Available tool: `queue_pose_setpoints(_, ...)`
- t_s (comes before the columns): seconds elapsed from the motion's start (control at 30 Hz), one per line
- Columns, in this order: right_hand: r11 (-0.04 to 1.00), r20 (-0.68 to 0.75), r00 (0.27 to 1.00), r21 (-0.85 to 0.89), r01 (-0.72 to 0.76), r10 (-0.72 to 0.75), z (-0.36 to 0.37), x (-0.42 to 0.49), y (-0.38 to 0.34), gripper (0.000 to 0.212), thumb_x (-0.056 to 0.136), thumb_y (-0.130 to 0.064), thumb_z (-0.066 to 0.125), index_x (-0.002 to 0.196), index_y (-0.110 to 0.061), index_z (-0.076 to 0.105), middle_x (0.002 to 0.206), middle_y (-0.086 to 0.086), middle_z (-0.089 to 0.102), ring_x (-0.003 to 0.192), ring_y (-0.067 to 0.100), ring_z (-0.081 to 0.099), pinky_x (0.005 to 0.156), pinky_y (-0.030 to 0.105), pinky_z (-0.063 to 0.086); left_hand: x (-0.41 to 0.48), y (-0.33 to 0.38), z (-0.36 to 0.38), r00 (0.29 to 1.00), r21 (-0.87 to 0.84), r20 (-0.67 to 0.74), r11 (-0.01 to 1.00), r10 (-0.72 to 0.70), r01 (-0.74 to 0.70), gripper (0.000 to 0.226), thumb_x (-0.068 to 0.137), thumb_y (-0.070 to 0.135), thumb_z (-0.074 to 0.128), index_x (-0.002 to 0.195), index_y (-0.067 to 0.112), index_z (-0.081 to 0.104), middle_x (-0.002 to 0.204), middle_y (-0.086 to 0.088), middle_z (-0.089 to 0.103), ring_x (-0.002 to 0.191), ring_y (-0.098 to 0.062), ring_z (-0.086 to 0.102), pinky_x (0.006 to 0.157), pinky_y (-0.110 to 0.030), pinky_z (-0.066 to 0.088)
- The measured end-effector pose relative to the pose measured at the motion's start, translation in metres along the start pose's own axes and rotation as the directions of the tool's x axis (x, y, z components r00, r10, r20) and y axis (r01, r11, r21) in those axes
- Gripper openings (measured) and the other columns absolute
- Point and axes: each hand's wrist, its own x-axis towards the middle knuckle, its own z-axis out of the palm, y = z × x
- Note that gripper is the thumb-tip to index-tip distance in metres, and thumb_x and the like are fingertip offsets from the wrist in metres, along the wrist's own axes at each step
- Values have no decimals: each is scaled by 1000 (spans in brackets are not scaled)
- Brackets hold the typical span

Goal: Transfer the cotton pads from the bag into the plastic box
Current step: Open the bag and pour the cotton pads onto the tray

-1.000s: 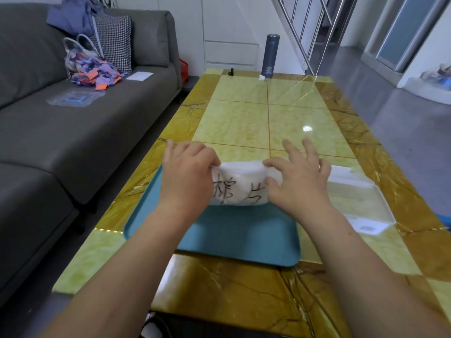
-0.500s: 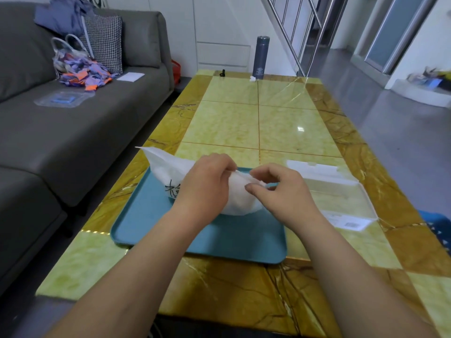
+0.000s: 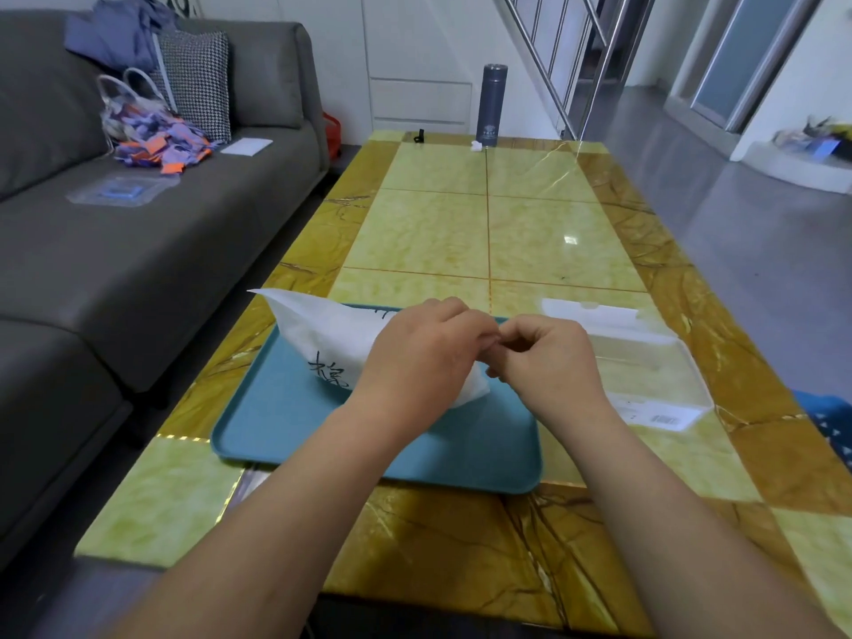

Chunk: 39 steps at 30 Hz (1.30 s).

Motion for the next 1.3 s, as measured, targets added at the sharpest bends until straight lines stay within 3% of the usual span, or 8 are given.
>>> queue_pose_setpoints(0.23, 996, -133, 989, -44, -78, 72, -21, 7, 8, 22, 80, -19, 88, 67, -13, 71, 64, 3, 72, 70, 29, 73, 70, 39, 60, -3, -40, -25, 964, 139, 26, 956, -263, 257, 12, 98, 10, 55, 99, 12, 66, 99, -5, 66, 93, -31, 57, 81, -47, 46)
queue_pose_setpoints(0.37, 994, -215, 974, -55, -90, 77, -32, 10, 15, 23, 84, -20, 83, 68, -14, 67, 68, 2, 69, 68, 21, 69, 68, 35, 55, -22, -85, -62, 883, 343, -117, 816, -454, 465, 12, 99, 10, 55, 97, 15, 66, 100, -8, 67, 92, -36, 55, 84, -45, 41)
queue_pose_setpoints(0.47, 994, -196, 978, -70, -85, 70, -28, 7, 11, 22, 87, -19, 81, 72, -12, 66, 65, -4, 62, 55, 7, 52, 63, 25, 44, -35, -94, -78, 813, 422, -96, 716, -575, 556, 11, 100, 13, 54, 101, 18, 63, 106, -8, 62, 95, -37, 54, 86, -46, 40)
queue_pose_setpoints(0.57, 993, -157, 984, -79, -93, 80, -24, 5, 7, 17, 89, -19, 78, 79, -12, 66, 77, 0, 68, 67, 12, 58, 67, 28, 46, -38, -90, -83, 761, 489, -84, 639, -643, 594, 16, 99, 15, 55, 112, 19, 63, 122, -9, 59, 109, -38, 54, 95, -50, 42)
queue_pose_setpoints(0.77, 997, 81, 994, -48, -64, 68, -22, -5, -2, 22, 89, -33, 80, 108, -31, 70, 111, -18, 70, 107, 0, 63, 86, 25, 51, -29, -29, -59, 966, 168, 41, 955, -256, 245, 25, 91, 5, 69, 115, 10, 73, 123, -7, 68, 116, -32, 59, 97, -45, 51)
queue_pose_setpoints(0.97, 997, 31, 997, -8, -71, 72, -19, -5, -3, 13, 94, -27, 73, 84, -23, 81, 87, -12, 79, 88, -3, 71, 82, 23, 56, -30, -15, -31, 945, 261, 215, 947, -248, 189, 35, 91, 22, 68, 126, 19, 67, 116, -3, 63, 104, -32, 55, 85, -46, 49)
queue_pose_setpoints(1.13, 994, 70, 992, -48, -98, 101, -19, -3, -8, 14, 88, -15, 74, 74, -12, 77, 81, 6, 76, 73, 8, 65, 72, 27, 52, -30, -13, -35, 947, 237, 236, 958, -216, 160, 12, 85, 38, 66, 85, 27, 68, 103, 9, 61, 105, -23, 53, 87, -40, 36)
queue_pose_setpoints(1.3, 994, 47, 993, 3, -108, 107, -22, -1, -15, 15, 86, -22, 78, 72, -16, 78, 80, 6, 77, 84, 25, 72, 79, 40, 59, -31, -9, -40, 903, 172, 336, 960, -268, 221, 67, 98, 66, 31, 57, 19, 57, 74, 10, 61, 77, -12, 53, 82, -41, 46)
